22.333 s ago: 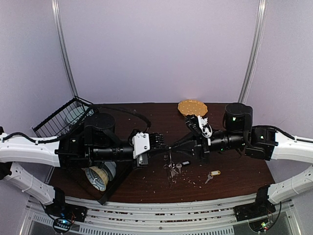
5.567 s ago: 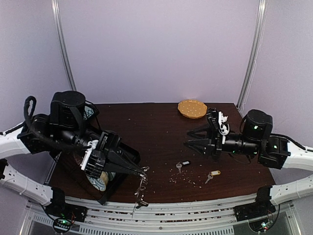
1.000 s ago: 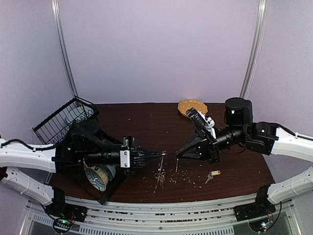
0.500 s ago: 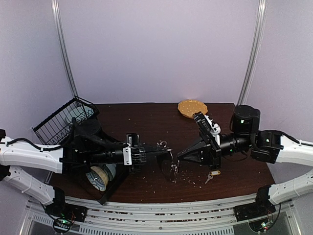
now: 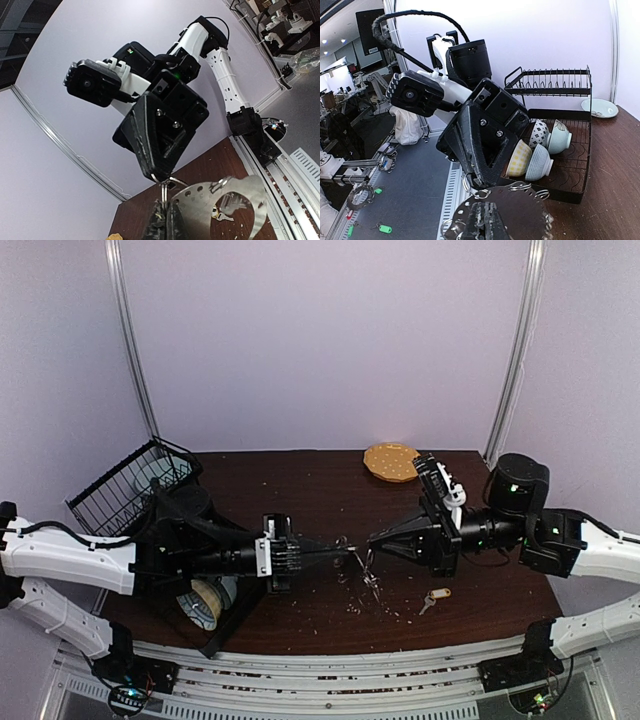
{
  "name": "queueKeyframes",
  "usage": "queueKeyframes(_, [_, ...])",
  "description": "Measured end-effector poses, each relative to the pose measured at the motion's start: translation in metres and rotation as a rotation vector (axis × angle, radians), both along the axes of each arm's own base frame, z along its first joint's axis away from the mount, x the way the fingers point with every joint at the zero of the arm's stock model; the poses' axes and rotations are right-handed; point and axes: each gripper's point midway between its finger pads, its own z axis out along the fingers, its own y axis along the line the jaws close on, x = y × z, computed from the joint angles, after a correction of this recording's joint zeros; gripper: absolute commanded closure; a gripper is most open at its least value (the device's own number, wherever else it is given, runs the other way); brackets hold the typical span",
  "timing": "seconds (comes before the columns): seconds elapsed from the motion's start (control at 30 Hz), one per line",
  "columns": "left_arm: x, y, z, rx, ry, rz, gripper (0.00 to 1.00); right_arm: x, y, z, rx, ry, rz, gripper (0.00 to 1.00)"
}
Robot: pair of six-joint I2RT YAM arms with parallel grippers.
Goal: Put the keys on the keyring
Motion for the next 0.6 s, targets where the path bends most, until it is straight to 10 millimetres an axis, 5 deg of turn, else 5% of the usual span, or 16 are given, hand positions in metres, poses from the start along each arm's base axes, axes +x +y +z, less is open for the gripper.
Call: queueKeyframes(0.6, [0.006, -0.001, 0.010, -0.044, 0.021, 0.028, 1.00, 0.000, 0.005, 0.001, 0.021, 0.004, 0.020, 1.00])
